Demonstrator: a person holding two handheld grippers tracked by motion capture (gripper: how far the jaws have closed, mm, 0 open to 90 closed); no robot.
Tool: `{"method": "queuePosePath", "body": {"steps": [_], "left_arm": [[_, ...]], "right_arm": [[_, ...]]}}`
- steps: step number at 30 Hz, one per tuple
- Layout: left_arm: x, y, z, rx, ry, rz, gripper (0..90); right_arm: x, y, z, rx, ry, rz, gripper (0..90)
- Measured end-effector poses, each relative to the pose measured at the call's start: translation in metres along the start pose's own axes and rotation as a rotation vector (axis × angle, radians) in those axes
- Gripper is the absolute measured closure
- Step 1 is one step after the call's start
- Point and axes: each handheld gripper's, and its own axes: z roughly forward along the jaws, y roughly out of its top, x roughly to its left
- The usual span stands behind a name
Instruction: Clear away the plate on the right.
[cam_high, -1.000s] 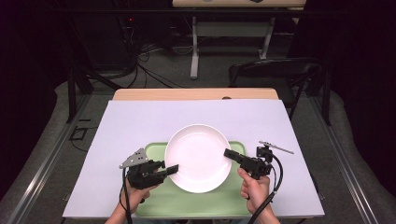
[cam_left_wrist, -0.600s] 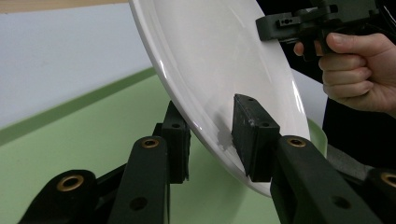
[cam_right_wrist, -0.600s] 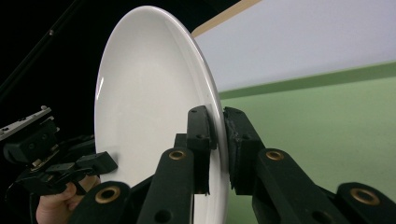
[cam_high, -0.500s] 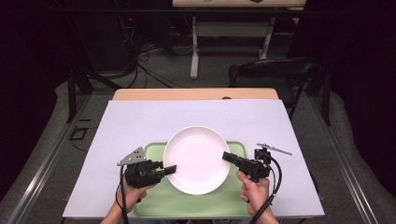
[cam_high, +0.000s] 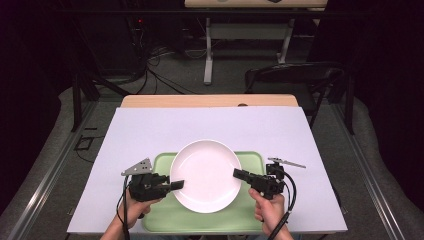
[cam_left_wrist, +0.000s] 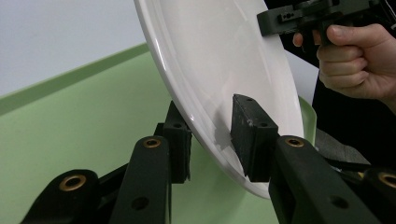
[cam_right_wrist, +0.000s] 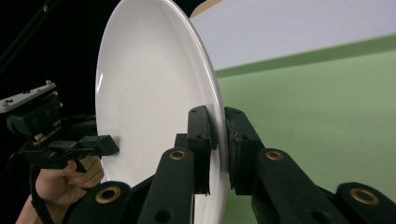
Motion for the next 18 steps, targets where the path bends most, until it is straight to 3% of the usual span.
{"method": "queuePosePath", "body": {"steps": [12, 18], "left_arm": [[0.004, -0.004, 0.007, 0.044, -0.007, -0.025, 67.6], [0.006, -0.007, 0.011, 0.067, -0.005, -0.029, 67.1]], "right_arm": [[-0.002, -0.005, 0.006, 0.081, -0.031, -0.022, 80.5], [-0.006, -0.008, 0.008, 0.094, -0.042, -0.020, 80.2]]}}
